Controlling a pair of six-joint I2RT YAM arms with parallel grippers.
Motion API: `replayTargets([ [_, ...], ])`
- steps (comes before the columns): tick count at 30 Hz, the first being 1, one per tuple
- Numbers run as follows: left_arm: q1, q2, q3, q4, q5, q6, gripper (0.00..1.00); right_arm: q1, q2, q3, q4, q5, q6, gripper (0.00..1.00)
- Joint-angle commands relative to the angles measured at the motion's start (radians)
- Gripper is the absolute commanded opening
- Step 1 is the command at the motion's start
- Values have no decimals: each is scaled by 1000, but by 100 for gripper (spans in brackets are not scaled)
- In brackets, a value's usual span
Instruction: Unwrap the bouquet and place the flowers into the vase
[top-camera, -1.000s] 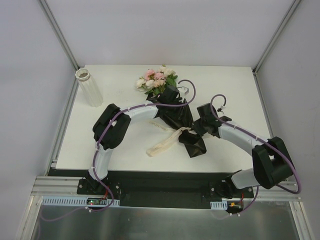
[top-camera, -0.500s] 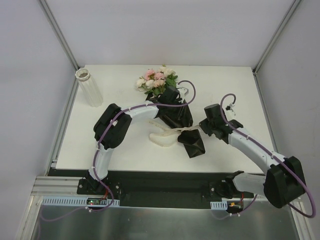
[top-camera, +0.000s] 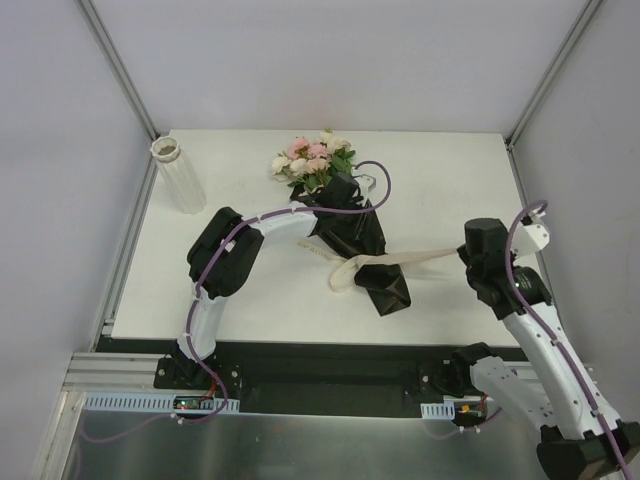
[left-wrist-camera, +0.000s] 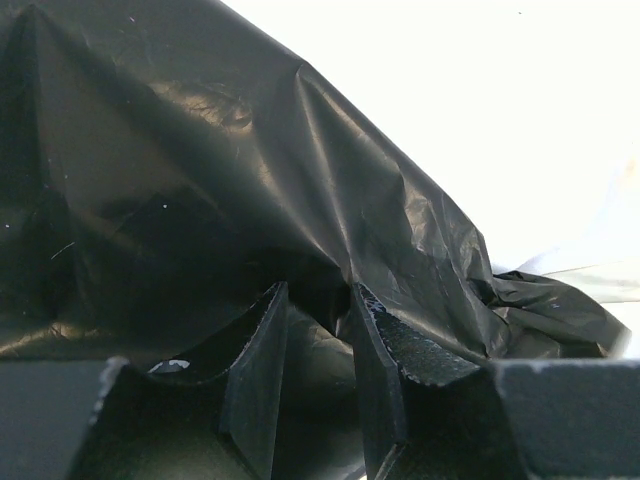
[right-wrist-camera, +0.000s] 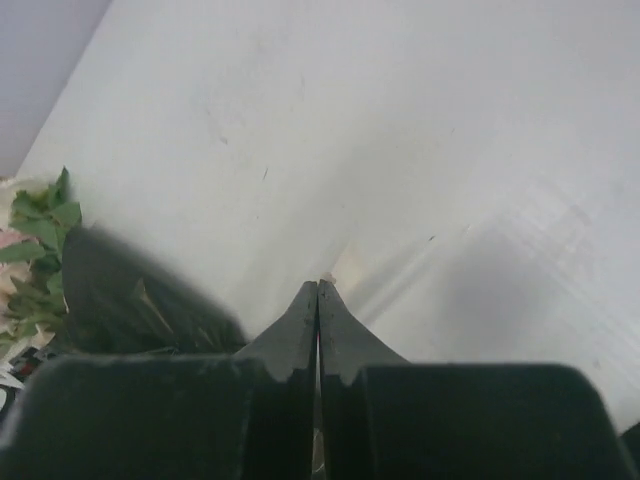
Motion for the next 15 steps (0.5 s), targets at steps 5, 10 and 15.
replayTargets([
  [5,3,10,32,-33,-29,30,30,-60,-108,347,-147,356,-360,1],
  [10,5,10,36,-35,-31,31,30,-60,-113,566,-143,475,-516,1],
  [15,5,13,41,-38,-29,31,30,-60,-137,727,-56,510,-633,1],
])
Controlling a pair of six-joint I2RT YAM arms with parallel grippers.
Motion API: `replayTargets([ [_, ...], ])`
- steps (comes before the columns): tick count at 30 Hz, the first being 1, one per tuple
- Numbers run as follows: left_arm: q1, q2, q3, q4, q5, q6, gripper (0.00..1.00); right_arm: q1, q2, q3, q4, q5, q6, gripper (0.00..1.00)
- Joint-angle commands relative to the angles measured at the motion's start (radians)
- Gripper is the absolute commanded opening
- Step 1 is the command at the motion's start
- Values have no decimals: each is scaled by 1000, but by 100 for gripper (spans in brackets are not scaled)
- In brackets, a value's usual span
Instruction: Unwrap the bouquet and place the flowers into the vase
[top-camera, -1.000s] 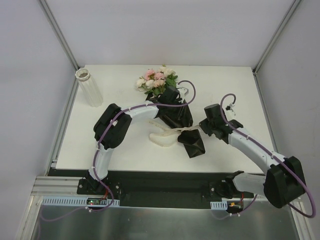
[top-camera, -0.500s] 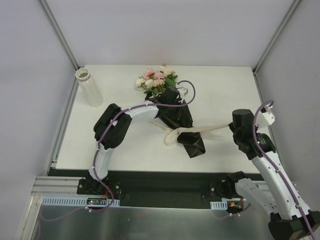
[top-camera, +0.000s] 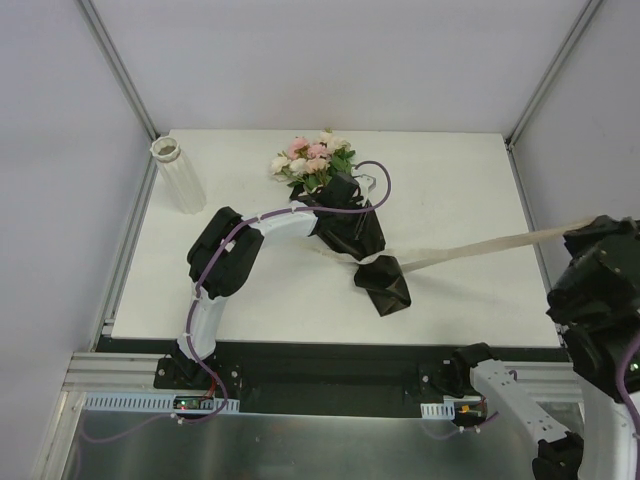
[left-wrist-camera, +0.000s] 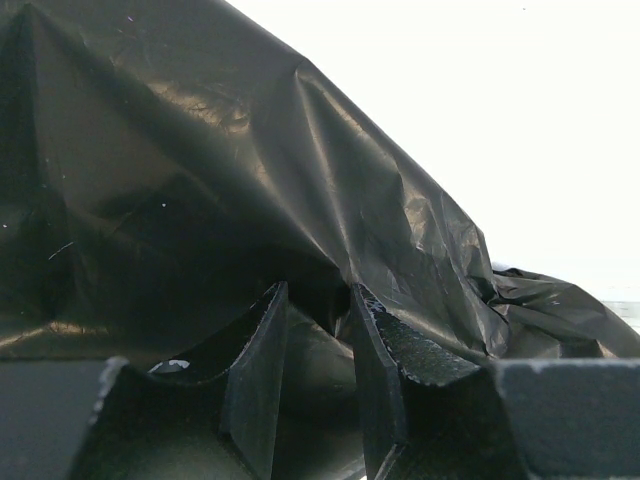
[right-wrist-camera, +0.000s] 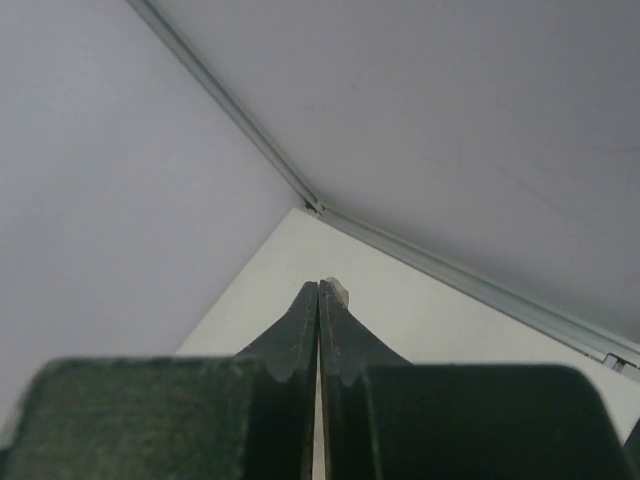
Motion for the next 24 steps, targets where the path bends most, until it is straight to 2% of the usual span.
replayTargets([
  [1,3,11,34,-24,-30,30,30,-6,-24,102,84,102,-203,1],
  [8,3,13,38,-27,-31,31,30,-6,-21,198,176,131,-373,1],
  [14,3,14,40,-33,-33,31,30,-6,-12,311,348,206,-559,1],
  [18,5,22,58,-43,-23,31,30,-5,-2,342,532,226,-769,1],
  [21,3,22,63,-50,-20,33,30,-5,19,362,540,219,-811,1],
  [24,5,19,61,-50,-19,34,30,3,39,319,529,170,-787,1],
])
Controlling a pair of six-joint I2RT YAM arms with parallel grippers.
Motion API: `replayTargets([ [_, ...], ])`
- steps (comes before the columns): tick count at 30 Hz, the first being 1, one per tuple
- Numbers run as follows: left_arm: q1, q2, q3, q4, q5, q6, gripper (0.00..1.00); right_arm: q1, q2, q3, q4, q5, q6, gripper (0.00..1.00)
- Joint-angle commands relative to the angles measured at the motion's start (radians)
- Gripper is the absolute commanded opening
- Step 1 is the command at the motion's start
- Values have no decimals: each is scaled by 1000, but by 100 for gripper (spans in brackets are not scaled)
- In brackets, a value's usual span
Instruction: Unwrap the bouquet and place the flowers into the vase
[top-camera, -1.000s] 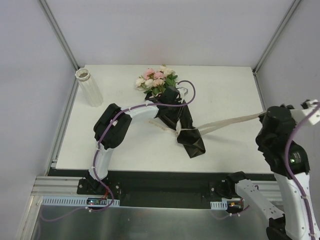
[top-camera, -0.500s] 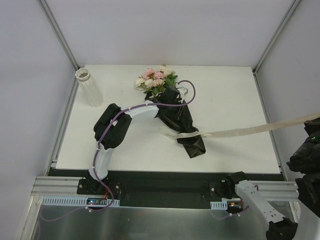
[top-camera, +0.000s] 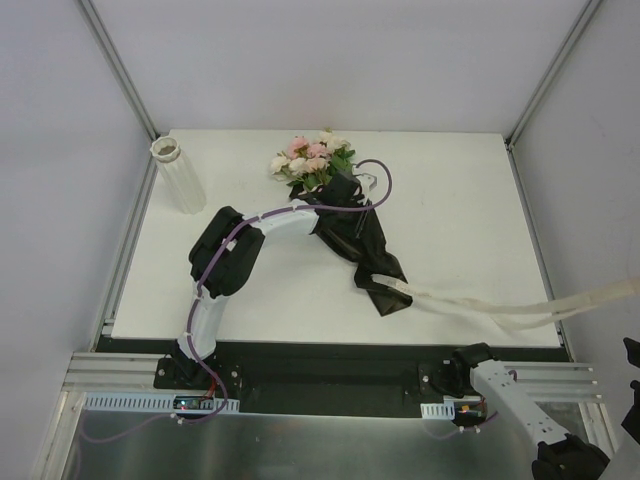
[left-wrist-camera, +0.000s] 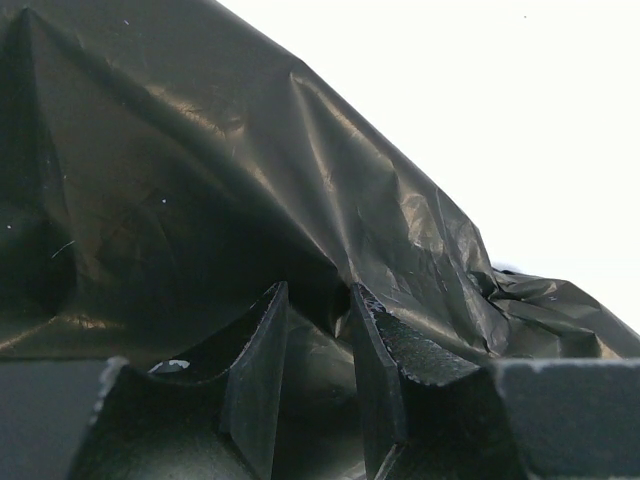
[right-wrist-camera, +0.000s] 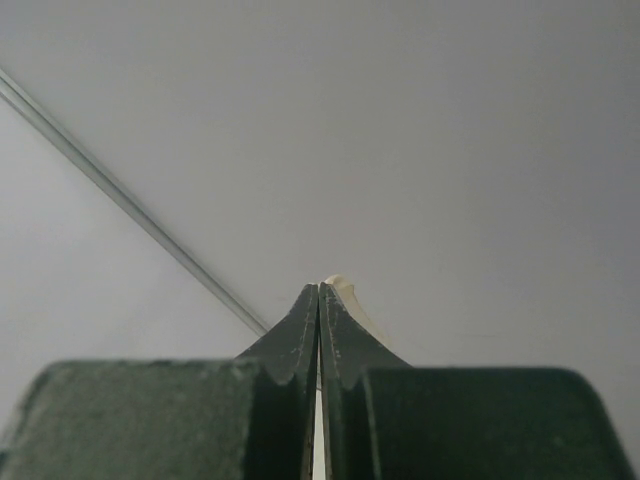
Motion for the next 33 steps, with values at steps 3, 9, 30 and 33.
replayTargets([
  [3,2,4,27,-27,-17,28,30,18,113,-66,-31,-86,38,1],
  [9,4,0,24,-27,-20,31,30,16,297,-28,-76,-234,180,1],
  [30,2,-4,27,-29,-10,25,31,-105,280,-415,-259,-203,503,1],
  [33,1,-5,22,-29,-9,25,31,-249,247,-590,-404,-388,706,1],
])
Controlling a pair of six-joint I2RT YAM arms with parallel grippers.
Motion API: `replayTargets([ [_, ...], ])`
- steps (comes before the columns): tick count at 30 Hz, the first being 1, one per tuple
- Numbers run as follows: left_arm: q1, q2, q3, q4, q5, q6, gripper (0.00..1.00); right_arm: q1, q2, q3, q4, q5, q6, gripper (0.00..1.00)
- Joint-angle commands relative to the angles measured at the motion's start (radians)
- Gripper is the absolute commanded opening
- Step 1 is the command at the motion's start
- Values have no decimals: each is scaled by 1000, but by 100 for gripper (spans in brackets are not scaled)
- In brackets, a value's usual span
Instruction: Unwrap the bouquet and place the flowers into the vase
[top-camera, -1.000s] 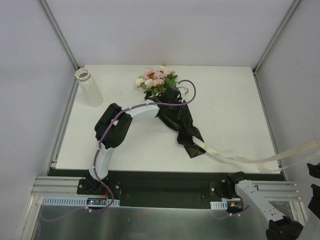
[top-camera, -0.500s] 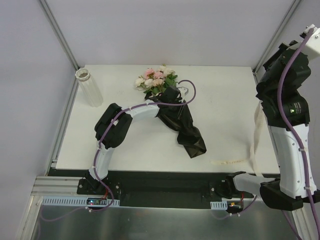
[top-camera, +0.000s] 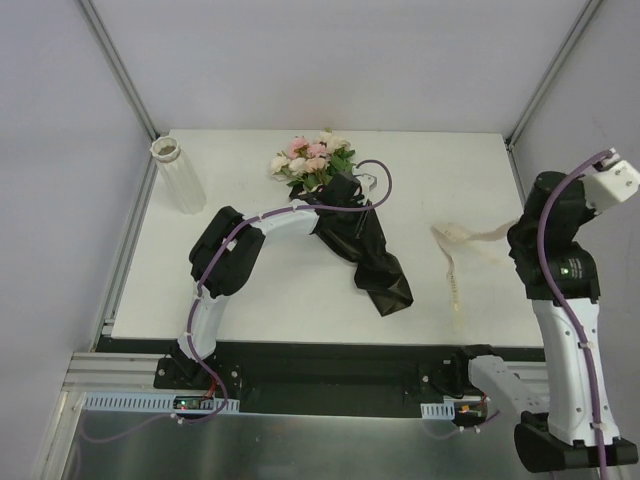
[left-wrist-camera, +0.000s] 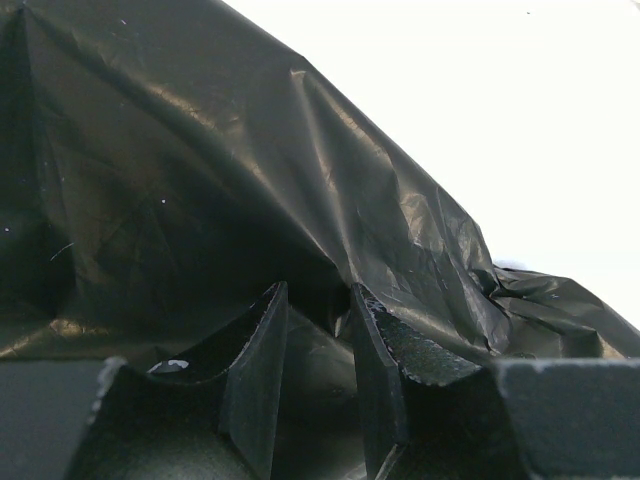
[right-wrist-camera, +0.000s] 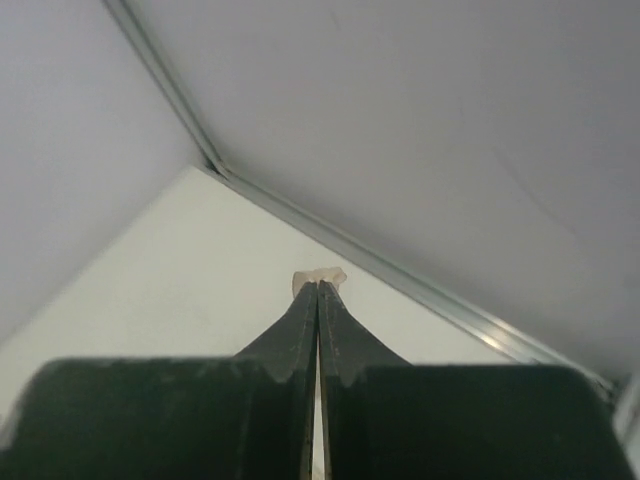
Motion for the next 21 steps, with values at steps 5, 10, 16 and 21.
replayTargets([
  [5,1,-11,18,-24,-13,25,31,-509,-11,-279,-304,-493,357,1],
  [10,1,-11,23,-24,-11,27,31,-513,-46,-219,-327,-466,376,1],
  [16,1,-12,24,-24,-5,25,31,-507,64,-293,-235,-778,334,1],
  [21,2,-15,20,-24,-10,25,31,-458,210,-408,-166,-874,382,4],
])
